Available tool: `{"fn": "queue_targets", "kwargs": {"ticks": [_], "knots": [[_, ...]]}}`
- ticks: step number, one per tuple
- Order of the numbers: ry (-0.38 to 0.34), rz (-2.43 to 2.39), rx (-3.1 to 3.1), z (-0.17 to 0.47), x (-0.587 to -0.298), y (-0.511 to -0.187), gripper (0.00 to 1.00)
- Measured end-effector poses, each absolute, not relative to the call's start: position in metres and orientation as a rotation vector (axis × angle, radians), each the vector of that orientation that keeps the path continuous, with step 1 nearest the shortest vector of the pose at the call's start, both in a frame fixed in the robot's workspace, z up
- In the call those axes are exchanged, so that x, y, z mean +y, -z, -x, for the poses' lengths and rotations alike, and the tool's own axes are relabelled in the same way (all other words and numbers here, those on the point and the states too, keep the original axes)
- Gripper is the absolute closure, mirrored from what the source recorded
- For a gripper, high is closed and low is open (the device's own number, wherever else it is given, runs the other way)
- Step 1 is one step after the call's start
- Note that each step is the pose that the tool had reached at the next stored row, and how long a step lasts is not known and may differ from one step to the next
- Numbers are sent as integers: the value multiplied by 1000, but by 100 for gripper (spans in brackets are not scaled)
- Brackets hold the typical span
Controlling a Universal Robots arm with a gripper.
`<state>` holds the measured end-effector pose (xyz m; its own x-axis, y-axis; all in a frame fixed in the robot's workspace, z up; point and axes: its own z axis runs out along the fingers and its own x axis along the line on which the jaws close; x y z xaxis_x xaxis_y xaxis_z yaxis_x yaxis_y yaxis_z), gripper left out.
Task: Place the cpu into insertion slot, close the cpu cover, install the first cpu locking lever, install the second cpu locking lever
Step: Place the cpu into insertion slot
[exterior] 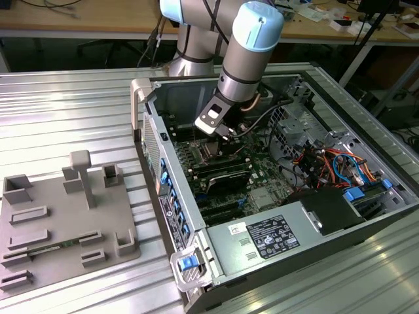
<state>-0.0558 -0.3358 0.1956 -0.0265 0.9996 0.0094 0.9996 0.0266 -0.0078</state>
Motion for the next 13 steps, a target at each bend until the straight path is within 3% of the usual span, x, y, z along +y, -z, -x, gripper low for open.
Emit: {"fn": "queue_targets", "kwargs": {"ticks": [13], "knots": [[4,2183,-2242,56,-336,-193,45]]}}
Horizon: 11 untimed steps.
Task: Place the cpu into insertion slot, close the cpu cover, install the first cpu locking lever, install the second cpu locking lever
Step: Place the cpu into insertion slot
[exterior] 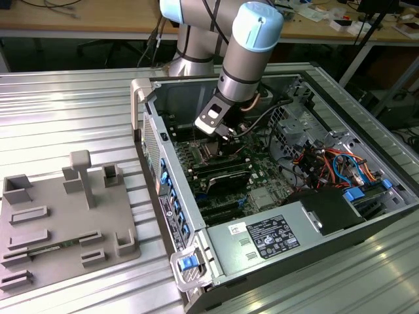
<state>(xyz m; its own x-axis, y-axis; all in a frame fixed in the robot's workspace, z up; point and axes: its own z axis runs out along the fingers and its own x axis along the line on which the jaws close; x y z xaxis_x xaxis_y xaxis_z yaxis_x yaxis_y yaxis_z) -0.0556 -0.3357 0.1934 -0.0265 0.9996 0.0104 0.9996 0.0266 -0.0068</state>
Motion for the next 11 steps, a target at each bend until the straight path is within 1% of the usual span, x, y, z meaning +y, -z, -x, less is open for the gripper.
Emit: {"fn": "queue_targets", "kwargs": {"ticks": [1,11], "knots": [[4,2183,-2242,56,-336,-193,39],[2,2183,-2241,56,-336,-200,39]]}}
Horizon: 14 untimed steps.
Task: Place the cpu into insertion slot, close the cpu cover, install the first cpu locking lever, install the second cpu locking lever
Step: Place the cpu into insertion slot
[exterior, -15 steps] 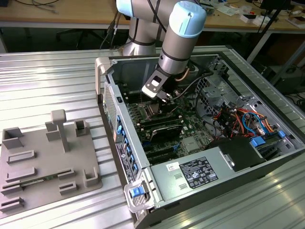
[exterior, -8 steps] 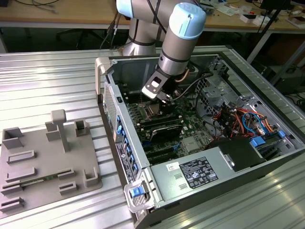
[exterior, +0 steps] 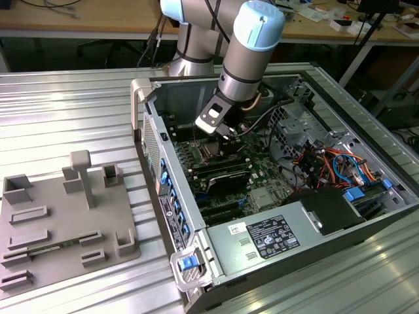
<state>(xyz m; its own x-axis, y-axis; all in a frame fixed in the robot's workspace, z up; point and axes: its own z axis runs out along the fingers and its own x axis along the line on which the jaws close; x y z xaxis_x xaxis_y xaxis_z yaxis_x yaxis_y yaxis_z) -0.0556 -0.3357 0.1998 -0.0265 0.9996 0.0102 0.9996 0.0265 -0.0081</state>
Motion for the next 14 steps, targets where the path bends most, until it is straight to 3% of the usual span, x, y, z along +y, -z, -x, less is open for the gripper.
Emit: {"fn": "queue_targets", "kwargs": {"ticks": [7,9,14], "knots": [[1,2183,-2241,56,-336,-200,39],[1,2183,-2241,56,-336,-200,46],[2,2206,-2219,54,-336,-200,46]]}}
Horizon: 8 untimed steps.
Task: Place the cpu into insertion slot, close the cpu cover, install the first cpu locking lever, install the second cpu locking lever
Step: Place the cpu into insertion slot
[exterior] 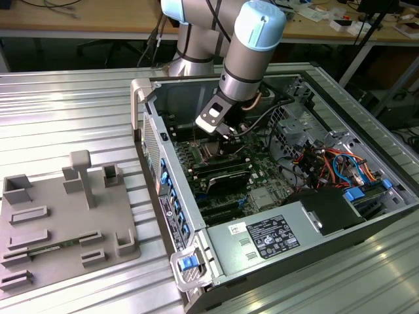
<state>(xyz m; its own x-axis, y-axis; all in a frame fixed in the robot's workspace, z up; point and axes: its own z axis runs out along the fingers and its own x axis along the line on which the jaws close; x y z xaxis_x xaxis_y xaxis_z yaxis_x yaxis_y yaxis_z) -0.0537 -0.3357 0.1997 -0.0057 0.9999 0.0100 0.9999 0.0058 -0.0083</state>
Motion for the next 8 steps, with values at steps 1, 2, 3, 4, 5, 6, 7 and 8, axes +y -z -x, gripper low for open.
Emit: {"fn": "queue_targets", "kwargs": {"ticks": [1,2,3,4,5,6,7,8], "knots": [[2,2206,-2219,54,-336,-200,46],[2,2206,-2218,54,-336,-200,46],[2,2206,-2219,54,-336,-200,46],[2,2206,-2219,54,-336,-200,46],[2,2206,-2219,54,-336,-200,46],[2,2206,-2219,54,-336,-200,46],[2,2206,-2218,54,-336,-200,46],[1,2206,-2218,55,-336,-200,46]]}}
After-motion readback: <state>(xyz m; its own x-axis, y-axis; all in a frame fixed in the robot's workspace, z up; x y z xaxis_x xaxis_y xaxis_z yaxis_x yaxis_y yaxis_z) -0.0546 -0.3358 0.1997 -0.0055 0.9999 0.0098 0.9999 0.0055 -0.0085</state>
